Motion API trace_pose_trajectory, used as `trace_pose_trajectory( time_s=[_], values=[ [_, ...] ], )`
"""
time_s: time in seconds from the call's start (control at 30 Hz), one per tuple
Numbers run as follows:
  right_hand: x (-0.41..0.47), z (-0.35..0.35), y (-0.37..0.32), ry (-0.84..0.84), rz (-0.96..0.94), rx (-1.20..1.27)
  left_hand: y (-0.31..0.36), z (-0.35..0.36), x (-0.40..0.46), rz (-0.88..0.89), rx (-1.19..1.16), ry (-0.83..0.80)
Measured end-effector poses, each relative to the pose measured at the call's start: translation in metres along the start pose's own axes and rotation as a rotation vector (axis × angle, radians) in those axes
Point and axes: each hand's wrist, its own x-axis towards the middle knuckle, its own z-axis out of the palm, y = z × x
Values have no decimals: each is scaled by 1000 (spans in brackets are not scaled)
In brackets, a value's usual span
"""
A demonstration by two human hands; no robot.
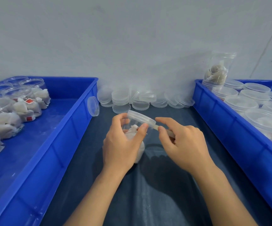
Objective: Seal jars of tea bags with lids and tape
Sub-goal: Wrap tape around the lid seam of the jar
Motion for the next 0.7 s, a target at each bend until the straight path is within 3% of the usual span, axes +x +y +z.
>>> trace_pose_trajectory(
  time_s=[0.4,0.7],
  values=[
    [5,3,3,7,75,-69,1,-6,5,-100,-260,-70],
    [4,4,8,49,24,-110,6,-10,6,-244,-482,-206]
  ],
)
